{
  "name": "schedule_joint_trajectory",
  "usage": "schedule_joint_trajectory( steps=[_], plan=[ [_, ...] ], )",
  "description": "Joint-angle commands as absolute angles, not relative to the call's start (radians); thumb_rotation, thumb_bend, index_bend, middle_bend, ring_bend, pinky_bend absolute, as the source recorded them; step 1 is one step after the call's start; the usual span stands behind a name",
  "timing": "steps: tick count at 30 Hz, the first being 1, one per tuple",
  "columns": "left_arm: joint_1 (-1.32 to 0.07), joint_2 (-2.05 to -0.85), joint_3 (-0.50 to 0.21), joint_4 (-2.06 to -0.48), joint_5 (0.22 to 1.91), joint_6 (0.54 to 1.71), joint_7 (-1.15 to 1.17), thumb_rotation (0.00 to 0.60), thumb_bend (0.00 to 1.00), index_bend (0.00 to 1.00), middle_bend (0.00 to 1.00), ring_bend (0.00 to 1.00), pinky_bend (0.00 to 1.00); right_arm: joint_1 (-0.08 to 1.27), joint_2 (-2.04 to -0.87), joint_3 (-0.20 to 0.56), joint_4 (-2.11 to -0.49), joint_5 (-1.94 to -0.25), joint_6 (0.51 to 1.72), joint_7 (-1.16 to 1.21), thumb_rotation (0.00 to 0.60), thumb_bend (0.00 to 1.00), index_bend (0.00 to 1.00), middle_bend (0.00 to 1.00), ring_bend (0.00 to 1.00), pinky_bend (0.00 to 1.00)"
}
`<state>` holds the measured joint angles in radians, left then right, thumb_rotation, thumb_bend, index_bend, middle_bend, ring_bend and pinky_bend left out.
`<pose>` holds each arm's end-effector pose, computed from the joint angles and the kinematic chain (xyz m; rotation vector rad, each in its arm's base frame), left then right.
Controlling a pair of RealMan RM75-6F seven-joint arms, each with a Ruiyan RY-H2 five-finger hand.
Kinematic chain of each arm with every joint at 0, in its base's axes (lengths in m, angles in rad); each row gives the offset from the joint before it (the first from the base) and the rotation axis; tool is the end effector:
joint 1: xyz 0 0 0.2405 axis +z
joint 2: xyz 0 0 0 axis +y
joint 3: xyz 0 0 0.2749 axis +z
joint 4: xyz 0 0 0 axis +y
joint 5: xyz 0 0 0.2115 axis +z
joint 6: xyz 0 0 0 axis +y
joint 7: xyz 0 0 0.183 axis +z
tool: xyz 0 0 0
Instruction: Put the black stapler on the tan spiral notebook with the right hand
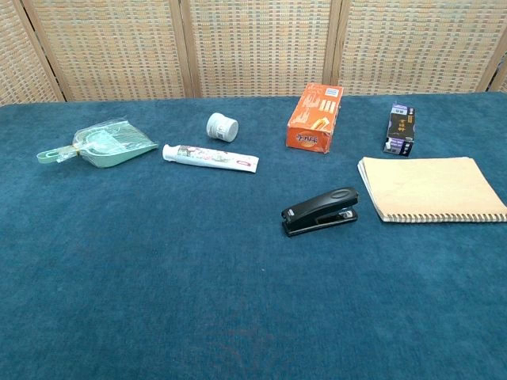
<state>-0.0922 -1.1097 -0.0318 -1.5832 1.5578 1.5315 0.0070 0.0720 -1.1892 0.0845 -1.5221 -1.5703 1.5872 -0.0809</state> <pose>-0.3216 0.2203 0.1721 -1.4334 -0.8188 -0.9262 -0.3209 -0.2236 0.1684 1.3793 -0.7074 0.9384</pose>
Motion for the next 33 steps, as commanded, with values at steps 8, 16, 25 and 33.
schedule_joint_trajectory(
  steps=[8, 16, 25, 33],
  plan=[
    [-0.090, -1.123, -0.040, -1.578, 1.542, 1.534, 0.027, 0.600, 0.00, 0.00, 0.00, 0.00, 0.00, 0.097, -1.193, 0.060, -1.527, -1.600, 1.538, -0.088, 0.600, 0.00, 0.00, 0.00, 0.00, 0.00],
    [-0.106, -1.145, -0.064, -1.568, 1.499, 1.508, 0.069, 0.600, 0.00, 0.00, 0.00, 0.00, 0.00, 0.356, -1.196, 0.087, -1.557, -1.717, 1.240, -0.095, 0.600, 0.00, 0.00, 0.00, 0.00, 0.00],
    [-0.149, -1.189, -0.110, -1.519, 1.395, 1.426, 0.114, 0.600, 0.00, 0.00, 0.00, 0.00, 0.00, 0.674, -1.352, 0.150, -1.485, -1.676, 0.860, -0.091, 0.600, 0.00, 0.00, 0.00, 0.00, 0.00],
    [-0.156, -1.197, -0.118, -1.506, 1.369, 1.416, 0.127, 0.600, 0.00, 0.00, 0.00, 0.00, 0.00, 0.781, -1.477, 0.147, -1.374, -1.618, 0.742, -0.125, 0.600, 0.00, 0.03, 0.00, 0.00, 0.00]
  ],
)
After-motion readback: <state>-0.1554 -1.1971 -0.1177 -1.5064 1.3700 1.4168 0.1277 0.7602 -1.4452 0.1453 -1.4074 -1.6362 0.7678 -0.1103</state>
